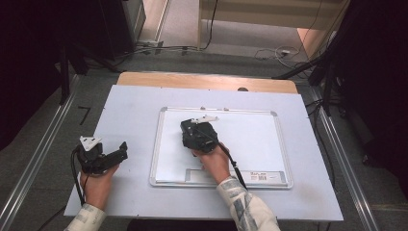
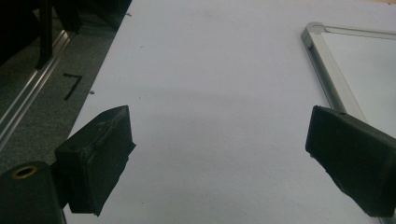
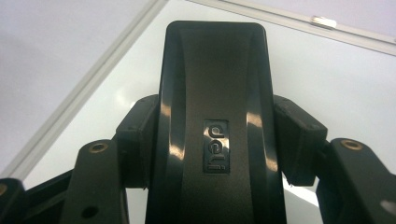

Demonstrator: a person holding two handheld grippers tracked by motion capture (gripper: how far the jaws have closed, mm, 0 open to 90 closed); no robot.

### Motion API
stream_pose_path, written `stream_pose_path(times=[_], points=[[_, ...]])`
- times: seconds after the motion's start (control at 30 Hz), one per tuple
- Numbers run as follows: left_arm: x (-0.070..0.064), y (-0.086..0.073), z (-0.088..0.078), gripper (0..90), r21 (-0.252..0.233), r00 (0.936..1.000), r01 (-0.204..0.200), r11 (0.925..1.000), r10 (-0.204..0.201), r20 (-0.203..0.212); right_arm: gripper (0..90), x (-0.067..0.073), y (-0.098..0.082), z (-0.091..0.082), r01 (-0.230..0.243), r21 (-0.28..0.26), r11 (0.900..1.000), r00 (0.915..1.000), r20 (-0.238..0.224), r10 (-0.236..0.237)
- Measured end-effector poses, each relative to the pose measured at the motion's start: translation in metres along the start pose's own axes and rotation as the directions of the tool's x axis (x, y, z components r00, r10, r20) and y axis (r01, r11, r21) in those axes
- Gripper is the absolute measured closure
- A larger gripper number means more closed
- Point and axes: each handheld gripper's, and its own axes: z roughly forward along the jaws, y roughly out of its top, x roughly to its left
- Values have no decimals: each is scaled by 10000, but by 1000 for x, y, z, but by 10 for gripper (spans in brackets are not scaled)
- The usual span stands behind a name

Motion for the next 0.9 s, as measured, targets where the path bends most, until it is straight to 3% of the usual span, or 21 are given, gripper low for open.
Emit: stream_pose_path(times=[0.5,0.9], points=[[-1,0,0,77,-34,10000,3,10000,-3,-31,372,-34,-13,-28,-282,-278,9992,9988,387,293],[-2,0,0,77,-32,10000,-43,10000,42,-25,371,-51,-23,-44,-383,-439,9983,9968,678,412]])
